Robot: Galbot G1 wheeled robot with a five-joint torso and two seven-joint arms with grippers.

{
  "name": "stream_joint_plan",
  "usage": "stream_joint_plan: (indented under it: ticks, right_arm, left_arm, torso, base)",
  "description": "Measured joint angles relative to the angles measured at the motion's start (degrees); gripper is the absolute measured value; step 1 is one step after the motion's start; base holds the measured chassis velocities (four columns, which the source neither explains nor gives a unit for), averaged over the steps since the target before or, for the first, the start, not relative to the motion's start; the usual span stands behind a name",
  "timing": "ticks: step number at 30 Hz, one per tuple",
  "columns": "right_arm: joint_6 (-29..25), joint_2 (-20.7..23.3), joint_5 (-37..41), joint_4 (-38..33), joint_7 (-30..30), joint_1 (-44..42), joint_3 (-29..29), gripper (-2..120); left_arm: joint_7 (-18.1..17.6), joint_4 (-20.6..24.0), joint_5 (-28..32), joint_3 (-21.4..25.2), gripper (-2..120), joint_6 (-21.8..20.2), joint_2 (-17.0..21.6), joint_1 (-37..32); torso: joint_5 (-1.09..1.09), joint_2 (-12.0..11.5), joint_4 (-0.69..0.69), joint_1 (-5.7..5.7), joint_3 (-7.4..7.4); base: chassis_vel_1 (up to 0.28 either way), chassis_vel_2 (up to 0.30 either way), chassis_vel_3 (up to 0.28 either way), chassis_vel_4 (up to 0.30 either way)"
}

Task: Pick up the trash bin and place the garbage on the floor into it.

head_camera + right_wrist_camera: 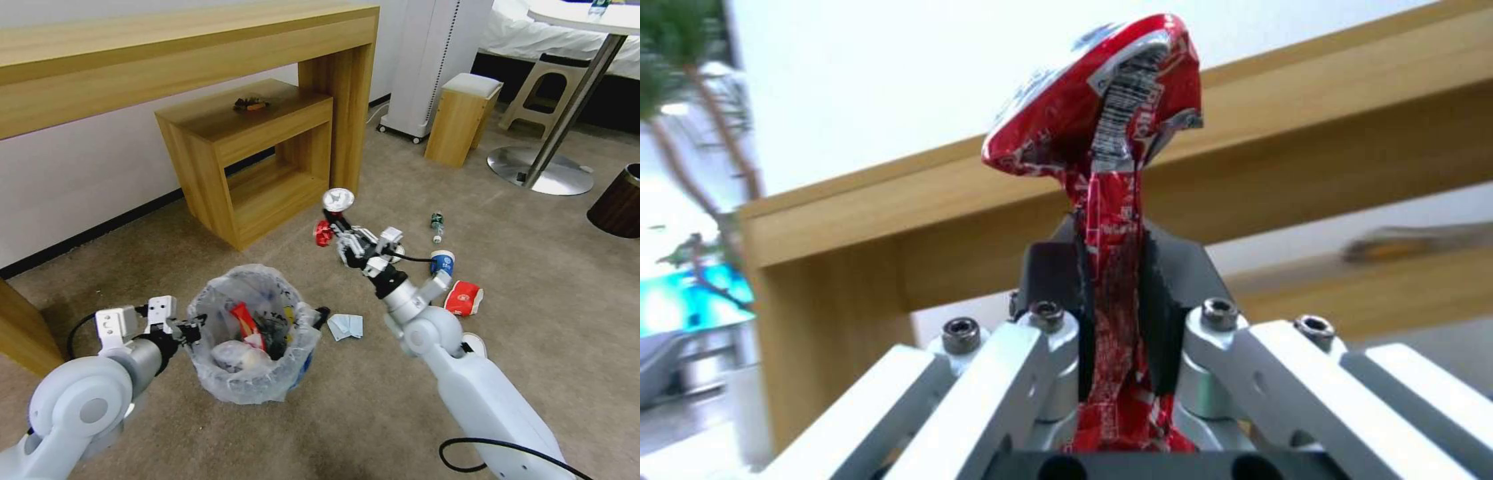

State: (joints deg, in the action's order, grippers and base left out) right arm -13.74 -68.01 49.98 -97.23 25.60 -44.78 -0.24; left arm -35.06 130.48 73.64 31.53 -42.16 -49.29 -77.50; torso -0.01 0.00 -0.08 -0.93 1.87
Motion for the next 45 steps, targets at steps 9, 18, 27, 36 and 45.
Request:
stream_joint_plan:
  ticks: [9,18,27,36,45]
  right_arm:
    - [-0.45,-1.33,0.65,0.98,4.45,4.02,-7.0,10]
    - [-0.59,-1.59,-0.65,1.36,7.13,3.52,-10.45,10]
    - [0.31,1.63,-1.64,0.76,14.02,0.6,-8.55,10]
    - [0.91,2.82,-2.24,1.11,16.92,-0.2,-7.19,10]
    - [1.25,3.23,-2.16,1.02,17.44,-0.38,-6.86,22]
  left_arm:
    - [2.26,-2.32,0.3,-3.47,0,-0.03,-0.15,4.06]
    - [2.49,-2.79,0.67,-3.87,0,-0.04,-0.08,5.45]
    - [2.66,-2.96,1.12,-1.78,0,-0.03,1.33,4.73]
    - [2.75,-2.83,1.21,-1.08,0,-0.03,1.79,4.31]
    - [2.82,-2.79,1.24,-0.83,0,0.0,1.98,4.42]
  torso:
    - [0.0,0.0,0.0,0.0,0.0]
    - [0.0,0.0,0.0,0.0,0.0]
    - [0.01,0.0,-0.01,0.0,0.0]
    - [0.01,0.0,-0.01,0.0,0.0]
    - [0.01,0.0,0.0,0.0,0.0]
  base:
    - [0.0,0.0,0.0,0.0]
    - [0.0,0.0,0.0,0.0]
    - [0.0,0.0,0.0,0.0]
    - [0.0,0.0,0.0,0.0]
    - [0.0,0.0,0.0,0.0]
